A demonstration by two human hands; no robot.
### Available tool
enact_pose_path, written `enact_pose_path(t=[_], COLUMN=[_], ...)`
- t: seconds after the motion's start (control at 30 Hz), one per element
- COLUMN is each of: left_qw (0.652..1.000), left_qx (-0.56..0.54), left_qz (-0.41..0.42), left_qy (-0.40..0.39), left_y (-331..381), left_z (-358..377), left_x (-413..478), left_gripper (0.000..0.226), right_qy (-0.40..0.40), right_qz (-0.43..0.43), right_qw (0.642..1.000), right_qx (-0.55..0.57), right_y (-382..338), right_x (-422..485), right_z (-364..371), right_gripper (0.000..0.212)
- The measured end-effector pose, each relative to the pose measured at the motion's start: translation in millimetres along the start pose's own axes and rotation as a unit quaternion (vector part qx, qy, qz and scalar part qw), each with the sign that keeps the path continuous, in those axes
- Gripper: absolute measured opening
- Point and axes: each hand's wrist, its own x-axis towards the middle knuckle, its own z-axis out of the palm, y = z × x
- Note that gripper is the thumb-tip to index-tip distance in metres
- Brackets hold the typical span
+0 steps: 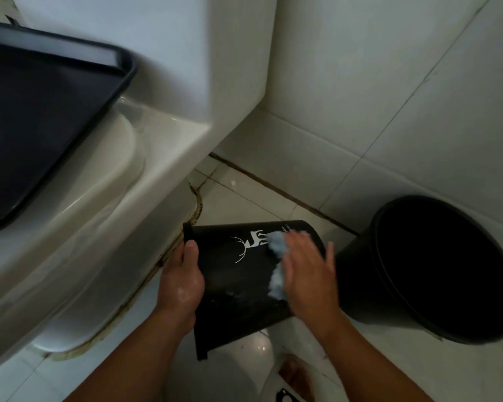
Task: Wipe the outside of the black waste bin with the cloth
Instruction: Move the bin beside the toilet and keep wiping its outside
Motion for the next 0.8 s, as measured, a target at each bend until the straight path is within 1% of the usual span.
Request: enact_pose_path(t=[0.07,0.1,0.13,0.17,0.2,0.27,0.3,0.33,0.37,0.4,0.47,0.5,0.57,0.6,0.63,0.67,0.7,0.77,0.8], left_qw=[1.0,1.0,1.0,1.0,1.0,1.0,1.0,1.0,1.0,1.0,1.0,0.999,0.999,0.999,0.999,0.999,0.999,1.0,0.999], left_qx=[0.011,0.014,0.019,0.02,0.019,0.019,0.016,0.017,0.021,0.022,0.025,0.025,0.028,0.029,0.029,0.026,0.024,0.027,0.026], left_qz=[0.011,0.009,0.006,0.002,-0.007,-0.004,0.003,0.005,0.008,0.009,0.019,0.021,0.023,0.025,0.024,0.022,0.02,0.015,0.02], left_qy=[0.01,0.01,0.009,0.009,0.009,-0.002,-0.011,-0.017,-0.019,-0.015,-0.004,0.0,0.003,0.004,0.005,0.005,0.005,0.006,0.004], left_y=[0,-3,-3,-4,-4,1,3,3,3,3,2,2,-4,-6,-6,-5,-3,0,-1], left_z=[1,1,2,2,2,1,0,-2,-2,-2,-2,-1,1,2,3,3,3,2,1], left_x=[-3,-1,-1,0,2,2,2,2,3,4,8,8,10,9,8,7,8,13,16], left_gripper=[0.057,0.066,0.074,0.077,0.075,0.055,0.046,0.041,0.04,0.043,0.051,0.053,0.062,0.067,0.068,0.064,0.056,0.04,0.037], right_qy=[0.024,0.04,0.054,0.058,0.042,-0.008,-0.017,-0.018,-0.012,-0.004,0.006,0.01,0.034,0.051,0.065,0.075,0.073,0.041,0.027], right_qz=[0.12,0.148,0.137,0.084,0.001,-0.172,-0.225,-0.246,-0.236,-0.198,-0.063,0.009,0.123,0.16,0.165,0.134,0.073,-0.092,-0.16], right_qw=[0.991,0.985,0.984,0.988,0.992,0.98,0.971,0.967,0.971,0.98,0.998,1.0,0.988,0.98,0.977,0.98,0.986,0.99,0.984], right_qx=[0.05,0.079,0.103,0.117,0.123,0.098,0.078,0.06,0.039,0.021,0.015,0.028,0.081,0.103,0.116,0.127,0.132,0.1,0.073], right_y=[3,-9,-28,-49,-68,-84,-79,-68,-54,-41,-9,6,17,9,-7,-30,-53,-79,-76], right_x=[5,3,-1,-8,-18,-36,-38,-36,-32,-26,-11,-5,-1,-3,-8,-15,-25,-44,-44], right_z=[2,3,3,3,4,6,7,7,9,9,9,9,12,13,14,15,15,16,16], right_gripper=[0.05,0.049,0.048,0.048,0.049,0.053,0.055,0.056,0.055,0.054,0.056,0.055,0.05,0.049,0.049,0.051,0.054,0.057,0.057])
